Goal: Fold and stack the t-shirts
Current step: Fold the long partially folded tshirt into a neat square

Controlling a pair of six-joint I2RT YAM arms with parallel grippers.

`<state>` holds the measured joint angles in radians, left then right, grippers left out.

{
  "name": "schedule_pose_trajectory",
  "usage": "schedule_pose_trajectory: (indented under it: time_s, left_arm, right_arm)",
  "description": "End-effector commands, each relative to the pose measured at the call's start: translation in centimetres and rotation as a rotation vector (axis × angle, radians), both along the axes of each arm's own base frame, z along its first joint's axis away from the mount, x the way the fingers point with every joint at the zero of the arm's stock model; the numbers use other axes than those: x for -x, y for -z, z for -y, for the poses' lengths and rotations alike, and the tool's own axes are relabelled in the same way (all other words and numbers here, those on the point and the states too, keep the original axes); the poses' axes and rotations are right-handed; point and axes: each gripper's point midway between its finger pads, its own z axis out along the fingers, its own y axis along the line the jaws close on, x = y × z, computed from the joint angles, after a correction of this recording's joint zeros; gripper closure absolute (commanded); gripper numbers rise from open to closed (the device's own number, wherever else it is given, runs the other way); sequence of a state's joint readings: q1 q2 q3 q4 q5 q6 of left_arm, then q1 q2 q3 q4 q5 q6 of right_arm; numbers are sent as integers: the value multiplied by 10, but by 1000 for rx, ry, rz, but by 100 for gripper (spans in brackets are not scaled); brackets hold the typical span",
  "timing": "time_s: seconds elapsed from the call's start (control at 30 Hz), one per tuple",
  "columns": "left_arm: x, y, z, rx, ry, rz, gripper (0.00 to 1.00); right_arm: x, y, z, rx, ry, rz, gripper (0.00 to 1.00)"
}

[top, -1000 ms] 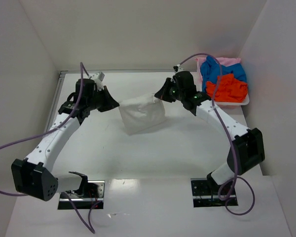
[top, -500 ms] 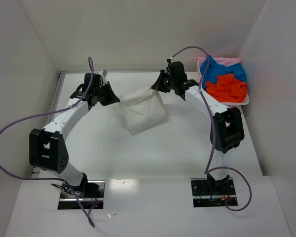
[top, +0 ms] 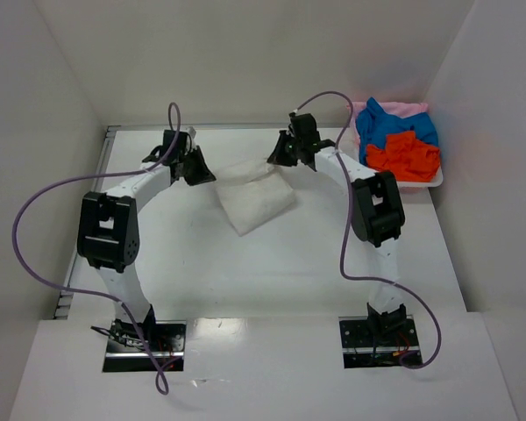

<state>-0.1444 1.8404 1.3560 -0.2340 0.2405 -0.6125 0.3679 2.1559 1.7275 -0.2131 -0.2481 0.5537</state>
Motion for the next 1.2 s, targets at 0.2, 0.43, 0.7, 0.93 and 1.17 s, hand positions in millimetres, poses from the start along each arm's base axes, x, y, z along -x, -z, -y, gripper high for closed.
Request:
schedule_pose_trajectory:
  time_s: [0.2, 0.43, 0.7, 0.93, 1.17]
  left_arm:
    - [-32, 8, -18, 8, -113, 48, 100]
    - [-36, 26, -22, 28, -146, 25, 94]
    - [-36, -21, -33, 22, -146, 131, 31]
    - [-13, -87, -32, 55, -94, 295, 15]
    - [6, -118, 27, 220, 132, 381, 93]
  right_arm:
    - [-51, -9, -8, -11, -35, 101, 92]
    - [-70, -18, -17, -27, -43, 132, 68]
    - [-70, -74, -10, -16, -26, 212, 9]
    - [-21, -90, 10, -28, 3, 217, 34]
    - [22, -65, 19, -54, -6, 150, 98]
